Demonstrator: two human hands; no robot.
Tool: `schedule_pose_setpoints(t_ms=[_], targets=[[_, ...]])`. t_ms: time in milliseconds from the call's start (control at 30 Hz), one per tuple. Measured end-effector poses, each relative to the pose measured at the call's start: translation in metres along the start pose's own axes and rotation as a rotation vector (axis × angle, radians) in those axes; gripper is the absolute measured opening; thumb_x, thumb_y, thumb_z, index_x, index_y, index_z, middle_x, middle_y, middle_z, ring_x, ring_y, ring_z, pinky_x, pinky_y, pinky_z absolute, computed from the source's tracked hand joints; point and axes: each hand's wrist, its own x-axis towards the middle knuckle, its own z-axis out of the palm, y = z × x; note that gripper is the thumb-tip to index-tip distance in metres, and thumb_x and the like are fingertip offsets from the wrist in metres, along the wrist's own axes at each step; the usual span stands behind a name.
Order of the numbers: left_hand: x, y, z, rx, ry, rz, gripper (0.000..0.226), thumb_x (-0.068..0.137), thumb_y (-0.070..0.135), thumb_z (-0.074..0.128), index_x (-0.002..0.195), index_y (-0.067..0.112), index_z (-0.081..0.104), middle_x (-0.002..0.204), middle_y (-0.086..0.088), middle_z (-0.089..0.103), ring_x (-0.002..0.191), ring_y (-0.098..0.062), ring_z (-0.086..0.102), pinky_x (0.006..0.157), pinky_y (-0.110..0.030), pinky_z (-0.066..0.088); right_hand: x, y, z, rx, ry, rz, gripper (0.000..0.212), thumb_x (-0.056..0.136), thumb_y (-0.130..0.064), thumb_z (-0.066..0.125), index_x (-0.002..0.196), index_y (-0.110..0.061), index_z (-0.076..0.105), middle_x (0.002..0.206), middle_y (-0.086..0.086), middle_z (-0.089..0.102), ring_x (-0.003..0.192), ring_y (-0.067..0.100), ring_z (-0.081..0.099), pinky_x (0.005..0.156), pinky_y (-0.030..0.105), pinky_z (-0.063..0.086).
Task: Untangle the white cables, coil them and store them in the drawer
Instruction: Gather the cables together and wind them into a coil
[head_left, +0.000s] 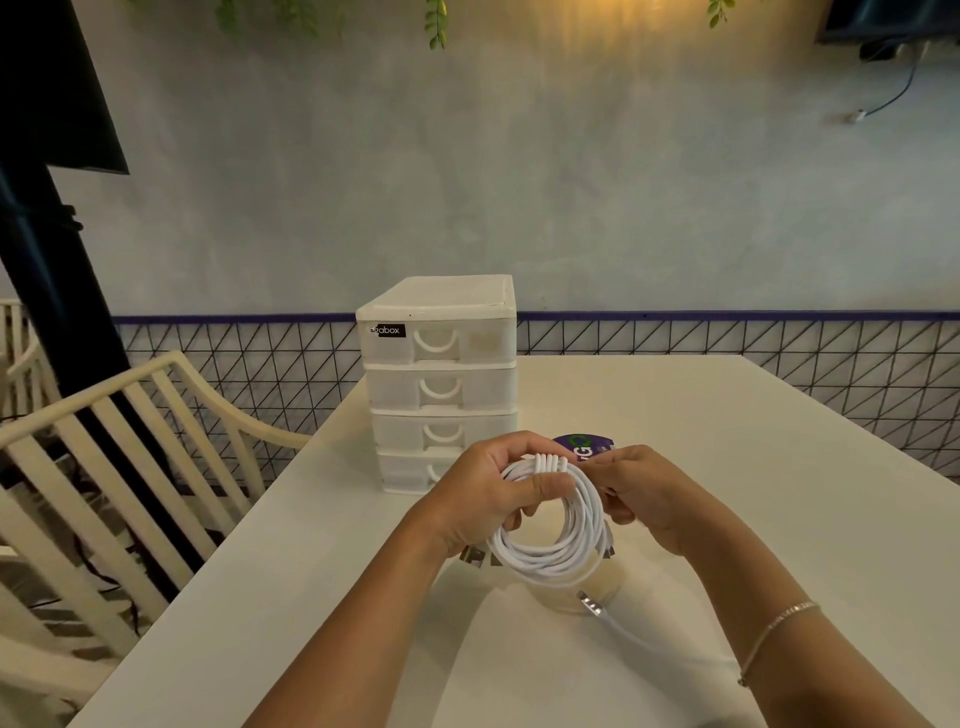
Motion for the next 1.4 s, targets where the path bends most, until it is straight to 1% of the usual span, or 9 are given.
schedule_pose_setpoints(t_ms=[233,433,567,700,933,1067,1167,1300,1400], targets=[[0.001,-0.002,-0.001,0.005,0.122,0.012,0.006,0.088,0.02,0.061,0.091,0.017,0.066,0.053,0.008,0.054,0.046,-0.005,0.046,0.045,-0.02,0.037,0.0,0.003,0.013,0.004,-0.009,-0.068,0.026,0.093,-0.016,0.052,0.084,0.001,0.071,0.056,0.003,0.055,0.053,0.015,0.042,0.052,0.024,0.035],[0.005,-0.008,-0.003,0.159,0.273,-0.053,0.016,0.085,0.043,0.06,0.088,0.028,0.065,0.067,0.006,0.061,0.043,0.0,0.046,0.049,-0.018,0.04,0.002,0.008,0.021,-0.021,0.018,-0.092,0.035,0.096,-0.004,0.04,0.084,-0.008,0.073,0.066,0.008,0.058,0.055,0.014,0.043,0.052,0.023,0.033],[0.005,-0.01,-0.004,0.253,0.282,-0.044,0.016,0.085,0.046,0.058,0.085,0.031,0.063,0.071,0.007,0.061,0.044,-0.003,0.047,0.049,-0.016,0.042,0.004,0.009,0.024,-0.027,0.036,-0.07,0.036,0.097,-0.006,0.04,0.081,-0.011,0.072,0.06,0.004,0.057,0.051,0.012,0.042,0.049,0.02,0.033],[0.005,-0.011,-0.002,0.181,0.243,-0.037,0.02,0.086,0.041,0.06,0.105,0.035,0.062,0.079,0.003,0.065,0.047,-0.009,0.051,0.055,-0.024,0.048,0.001,0.007,0.021,-0.028,0.016,-0.055,0.038,0.095,-0.003,0.041,0.075,-0.013,0.072,0.059,0.006,0.054,0.049,0.012,0.039,0.048,0.021,0.032],[0.004,-0.012,-0.001,0.16,0.217,-0.008,0.013,0.088,0.035,0.06,0.097,0.027,0.067,0.07,0.004,0.061,0.043,-0.008,0.047,0.05,-0.023,0.044,0.0,0.005,0.016,-0.05,-0.001,0.008,0.029,0.088,0.0,0.044,0.081,-0.003,0.072,0.052,0.001,0.053,0.048,0.012,0.038,0.047,0.021,0.03],[0.004,-0.012,-0.001,0.224,0.244,-0.016,0.013,0.089,0.035,0.058,0.098,0.027,0.064,0.069,0.007,0.06,0.044,-0.009,0.048,0.05,-0.022,0.044,0.002,0.007,0.016,-0.096,0.043,0.021,0.019,0.086,-0.008,0.054,0.083,-0.002,0.072,0.061,0.003,0.059,0.058,0.013,0.047,0.061,0.023,0.04],[0.006,-0.013,-0.002,0.309,0.281,-0.012,0.017,0.091,0.037,0.055,0.099,0.023,0.063,0.072,0.008,0.06,0.048,-0.01,0.05,0.052,-0.02,0.044,0.003,0.006,0.017,-0.071,0.127,-0.064,0.016,0.087,-0.013,0.059,0.083,-0.004,0.072,0.069,0.001,0.065,0.067,0.012,0.054,0.07,0.022,0.043],[0.006,-0.016,-0.002,0.424,0.323,0.013,0.027,0.094,0.037,0.051,0.106,0.015,0.062,0.078,0.01,0.058,0.057,-0.003,0.05,0.057,-0.018,0.04,0.002,0.001,0.02,0.028,0.287,-0.242,0.01,0.087,-0.024,0.063,0.09,-0.018,0.071,0.081,-0.007,0.069,0.076,0.009,0.062,0.066,0.015,0.045],[0.008,-0.019,-0.004,0.478,0.367,0.004,0.027,0.094,0.038,0.048,0.106,0.015,0.058,0.087,0.004,0.059,0.068,-0.007,0.053,0.06,-0.02,0.04,-0.003,-0.002,0.024,-0.072,0.344,-0.439,0.012,0.077,-0.026,0.074,0.078,-0.031,0.064,0.084,-0.009,0.065,0.072,0.002,0.058,0.064,0.008,0.044]])
